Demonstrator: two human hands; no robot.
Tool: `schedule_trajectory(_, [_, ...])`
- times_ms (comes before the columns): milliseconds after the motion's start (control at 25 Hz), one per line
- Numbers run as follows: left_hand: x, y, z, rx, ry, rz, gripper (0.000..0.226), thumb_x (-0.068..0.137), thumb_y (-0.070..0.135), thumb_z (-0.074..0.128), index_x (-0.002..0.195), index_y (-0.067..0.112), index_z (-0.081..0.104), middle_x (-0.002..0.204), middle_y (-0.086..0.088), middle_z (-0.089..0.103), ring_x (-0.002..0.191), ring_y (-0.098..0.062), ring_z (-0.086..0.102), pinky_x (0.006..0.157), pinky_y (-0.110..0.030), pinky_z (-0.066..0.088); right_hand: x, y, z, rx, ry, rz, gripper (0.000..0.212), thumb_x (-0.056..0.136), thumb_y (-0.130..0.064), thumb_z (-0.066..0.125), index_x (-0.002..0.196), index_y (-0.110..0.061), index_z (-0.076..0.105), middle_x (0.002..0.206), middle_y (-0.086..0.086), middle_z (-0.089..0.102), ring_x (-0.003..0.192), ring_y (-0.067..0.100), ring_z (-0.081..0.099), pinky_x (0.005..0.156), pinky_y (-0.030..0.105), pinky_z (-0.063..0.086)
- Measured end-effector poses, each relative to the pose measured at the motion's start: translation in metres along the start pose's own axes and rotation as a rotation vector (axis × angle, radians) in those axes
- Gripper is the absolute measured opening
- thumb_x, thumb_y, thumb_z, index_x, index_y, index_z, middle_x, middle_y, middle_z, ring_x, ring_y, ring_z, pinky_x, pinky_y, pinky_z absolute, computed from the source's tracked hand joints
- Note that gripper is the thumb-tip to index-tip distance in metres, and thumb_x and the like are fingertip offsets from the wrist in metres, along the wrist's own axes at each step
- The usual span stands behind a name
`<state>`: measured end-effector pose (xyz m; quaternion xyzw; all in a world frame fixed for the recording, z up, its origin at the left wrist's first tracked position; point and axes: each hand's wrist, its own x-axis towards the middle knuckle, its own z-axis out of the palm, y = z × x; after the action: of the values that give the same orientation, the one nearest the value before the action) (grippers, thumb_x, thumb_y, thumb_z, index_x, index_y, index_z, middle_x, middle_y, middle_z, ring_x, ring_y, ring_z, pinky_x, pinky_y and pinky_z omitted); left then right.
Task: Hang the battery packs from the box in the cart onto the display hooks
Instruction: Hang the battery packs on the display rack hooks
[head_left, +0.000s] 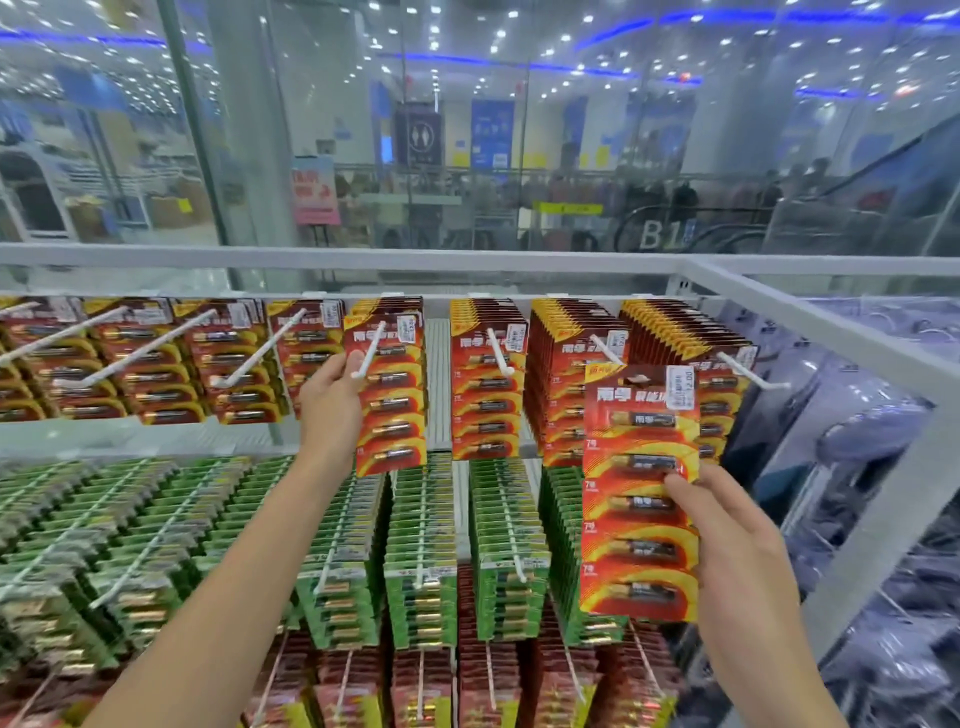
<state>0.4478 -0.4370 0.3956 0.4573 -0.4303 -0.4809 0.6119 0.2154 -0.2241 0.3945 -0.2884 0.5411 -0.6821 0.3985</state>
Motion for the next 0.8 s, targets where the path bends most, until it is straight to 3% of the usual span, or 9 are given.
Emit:
schedule_trajectory(160, [0.025,-0.007,0.007,-0.019,0.028,-0.029,0.029,0.11,0.026,0.05,0.095,0.027,0.074,0.089,-0.006,0.08,0.081,-0.029,0.079,0.071,-0.045,0.064,0.011,-0.004,0.003,-0.076,0.023,-0.019,0.019,0.104,-0.024,0.056,0.101,-0.027,0.074,0.092,0.0,0.079,0.077,0.022,0.078,0.064,0.039,0.061])
schedule_trajectory(360, [0.03,-0.013,0.008,-0.001,0.103,-0.009,0.028,0.106,0.03,0.059,0.082,0.03,0.074,0.086,-0.004,0.079,0.088,-0.031,0.077,0.07,-0.043,0.063,0.017,0.003,0.002,-0.089,0.036,-0.023,0.019,0.104,-0.026,0.058,0.095,-0.025,0.075,0.091,0.002,0.079,0.077,0.023,0.077,0.067,0.042,0.062])
schedule_trajectory(480, [0.038,-0.022,0.0,0.078,0.132,0.056,0.025,0.099,0.043,0.068,0.076,0.038,0.079,0.092,-0.007,0.079,0.098,-0.036,0.075,0.086,-0.059,0.06,0.035,0.001,0.01,-0.123,0.024,-0.027,0.019,0.104,-0.028,0.058,0.098,-0.027,0.075,0.093,0.004,0.078,0.084,0.028,0.077,0.078,0.051,0.063])
schedule_trajectory(560, [0.045,-0.029,-0.005,0.113,0.137,0.088,0.02,0.096,0.048,0.069,0.08,0.041,0.079,0.094,-0.005,0.079,0.099,-0.036,0.074,0.088,-0.063,0.058,0.06,0.004,0.019,-0.145,0.018,-0.012,0.019,0.106,-0.025,0.055,0.103,-0.017,0.072,0.094,0.01,0.077,0.083,0.031,0.077,0.07,0.049,0.063])
schedule_trajectory(680, [0.044,-0.03,-0.007,0.121,0.155,0.1,0.019,0.099,0.042,0.066,0.086,0.035,0.078,0.094,-0.002,0.079,0.095,-0.031,0.074,0.084,-0.055,0.061,0.101,0.013,0.034,-0.188,0.031,-0.018,0.021,0.107,-0.023,0.052,0.101,-0.014,0.07,0.097,0.013,0.077,0.077,0.026,0.076,0.059,0.037,0.061])
schedule_trajectory(800, [0.046,-0.034,-0.009,0.196,0.157,0.128,0.015,0.099,0.034,0.064,0.104,0.027,0.076,0.102,-0.009,0.076,0.09,-0.022,0.068,0.077,-0.043,0.059,0.125,0.027,0.039,-0.201,0.04,-0.056,0.021,0.106,-0.026,0.052,0.104,-0.012,0.068,0.099,0.02,0.073,0.084,0.036,0.074,0.071,0.049,0.06])
